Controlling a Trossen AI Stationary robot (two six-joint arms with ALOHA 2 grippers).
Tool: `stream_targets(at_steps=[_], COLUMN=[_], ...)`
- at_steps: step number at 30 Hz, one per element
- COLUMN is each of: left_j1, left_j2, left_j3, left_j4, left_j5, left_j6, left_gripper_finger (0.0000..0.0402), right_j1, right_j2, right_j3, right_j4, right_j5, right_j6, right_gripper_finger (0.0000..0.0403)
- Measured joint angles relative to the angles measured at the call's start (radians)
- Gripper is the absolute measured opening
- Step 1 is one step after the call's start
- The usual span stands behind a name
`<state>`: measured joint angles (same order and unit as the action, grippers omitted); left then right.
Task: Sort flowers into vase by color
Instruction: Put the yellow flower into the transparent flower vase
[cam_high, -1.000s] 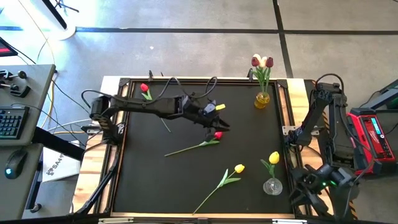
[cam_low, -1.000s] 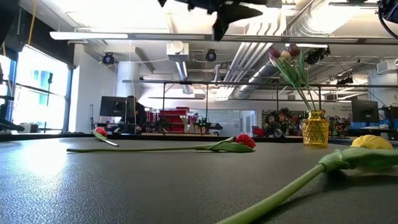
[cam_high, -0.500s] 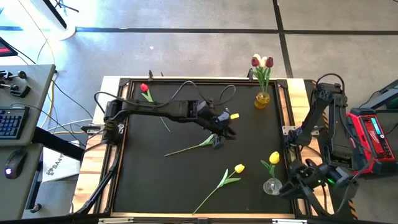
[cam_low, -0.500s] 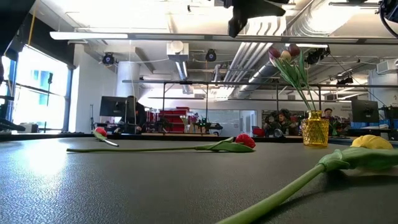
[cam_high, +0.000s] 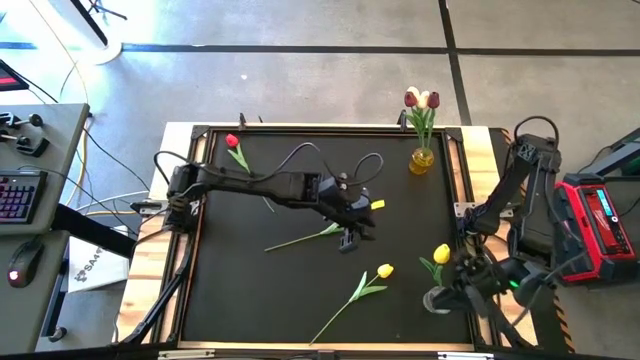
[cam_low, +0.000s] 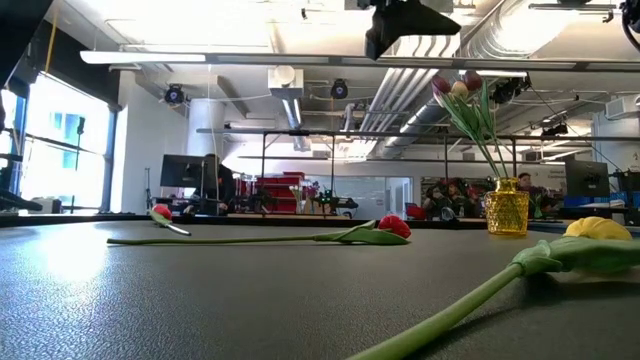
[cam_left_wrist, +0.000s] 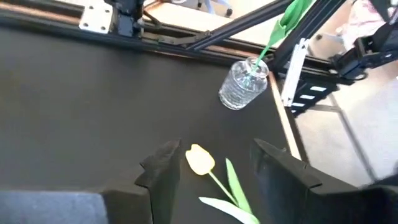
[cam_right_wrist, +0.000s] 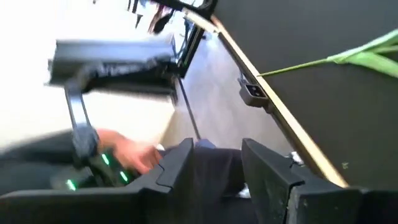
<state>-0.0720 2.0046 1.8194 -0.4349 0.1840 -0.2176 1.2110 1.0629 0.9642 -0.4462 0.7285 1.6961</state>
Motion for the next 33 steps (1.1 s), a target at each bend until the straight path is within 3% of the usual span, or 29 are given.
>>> stream_targets(at_steps=[6,13,22,26,33], left_j1=[-0.051,-0.129,-0.211,-0.223,-0.246], left_j2=[0.058,0.135,0.242,0.294,0.334], left_j3=[0.001,0.000,0.000,0.000,-0.001], left_j4=[0.000,-0.023,0.005,0.033,0.038], left_j5=[-0.066,-0.092,-0.206,-0.252,-0.219], left_j6=[-0.029,-0.141,-0.286,-0.357,-0.410], left_gripper_finger=[0.0179,0.0177,0.0176,0.0176,0.0176], right_j1=[-0.034,-0.056,-0.058,-0.053,0.018], right_j2=[0.053,0.138,0.163,0.163,0.163], right_j3=[0.001,0.000,0.000,0.001,0.001], right_j4=[0.003,0.017,0.084,0.080,0.080], right_j5=[-0.019,-0.366,-0.585,-0.632,-0.632], right_j6=[0.246,0.551,0.568,0.521,0.406], right_gripper_finger=[0.0124,0.0124,0.0124,0.0124,0.0124])
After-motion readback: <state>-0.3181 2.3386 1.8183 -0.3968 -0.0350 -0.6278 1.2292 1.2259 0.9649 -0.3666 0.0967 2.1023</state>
